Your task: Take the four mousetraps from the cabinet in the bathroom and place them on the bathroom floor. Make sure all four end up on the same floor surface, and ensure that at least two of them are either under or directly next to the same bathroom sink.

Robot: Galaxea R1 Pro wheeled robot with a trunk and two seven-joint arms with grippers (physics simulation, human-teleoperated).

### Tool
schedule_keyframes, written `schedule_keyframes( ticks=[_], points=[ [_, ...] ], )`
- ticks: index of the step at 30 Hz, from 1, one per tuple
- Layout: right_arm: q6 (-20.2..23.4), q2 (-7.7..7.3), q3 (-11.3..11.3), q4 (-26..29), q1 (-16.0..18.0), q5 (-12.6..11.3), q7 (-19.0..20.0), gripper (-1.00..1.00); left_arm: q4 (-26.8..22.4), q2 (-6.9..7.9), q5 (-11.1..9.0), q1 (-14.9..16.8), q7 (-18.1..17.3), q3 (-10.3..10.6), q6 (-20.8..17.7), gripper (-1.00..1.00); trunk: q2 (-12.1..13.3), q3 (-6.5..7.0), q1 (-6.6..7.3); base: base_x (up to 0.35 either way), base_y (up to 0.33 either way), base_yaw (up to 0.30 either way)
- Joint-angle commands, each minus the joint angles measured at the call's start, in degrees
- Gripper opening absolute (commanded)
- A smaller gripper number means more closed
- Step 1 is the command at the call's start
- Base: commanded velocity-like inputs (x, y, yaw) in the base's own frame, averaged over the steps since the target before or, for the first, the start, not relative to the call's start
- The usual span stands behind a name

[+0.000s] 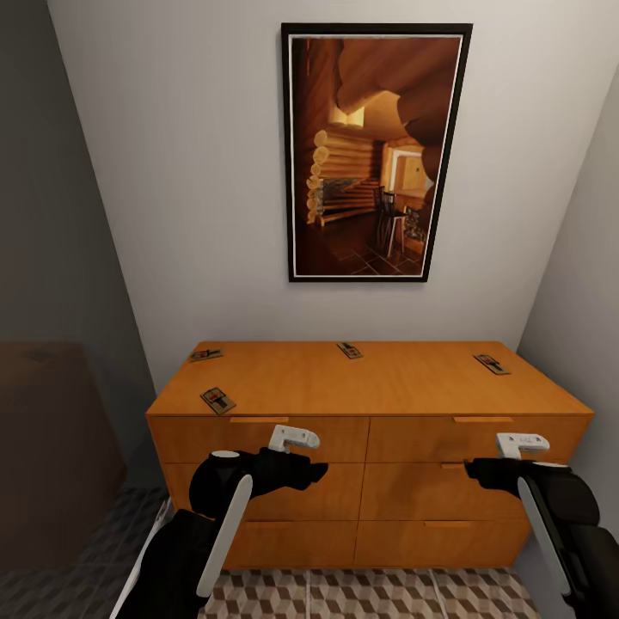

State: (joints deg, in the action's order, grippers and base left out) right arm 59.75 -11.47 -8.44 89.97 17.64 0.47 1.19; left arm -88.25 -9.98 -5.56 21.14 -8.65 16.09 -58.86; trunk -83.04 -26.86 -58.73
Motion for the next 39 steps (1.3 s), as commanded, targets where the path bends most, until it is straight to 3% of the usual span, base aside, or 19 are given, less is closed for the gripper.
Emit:
schedule_keyframes(
  ticks=[1, 17, 30, 39],
  points=[
    [0.25, -0.02, -0.01, 0.06, 0.58, 0.06, 0.14, 1.0, -0.05, -0.02, -0.5, 0.08, 0.26, 0.0, -0.26, 1.0, -0.04, -0.07, 0.0, 0.0, 0.0, 0.0],
    [0.25, -0.04, 0.0, 0.06, 9.08, 0.06, 0.15, 1.0, -0.08, -0.02, -0.87, 6.14, 0.19, 0.0, -0.59, 1.0, -0.04, -0.07, 0.0, 0.0, 0.0, 0.0],
    [0.25, -0.04, 0.0, 0.09, 14.08, 0.06, 0.16, 1.0, -0.06, -0.02, -6.29, 9.9, 0.21, 0.0, -0.64, 1.0, -0.04, -0.07, 0.0, 0.0, 0.0, 0.0],
    [0.25, -0.04, 0.0, 0.09, 16.6, 0.04, 0.13, 1.0, 0.0, -0.02, -7.37, 13.34, 0.32, 0.0, -0.72, 1.0, -0.04, -0.07, 0.0, 0.0, 0.0, 0.0]
  ],
)
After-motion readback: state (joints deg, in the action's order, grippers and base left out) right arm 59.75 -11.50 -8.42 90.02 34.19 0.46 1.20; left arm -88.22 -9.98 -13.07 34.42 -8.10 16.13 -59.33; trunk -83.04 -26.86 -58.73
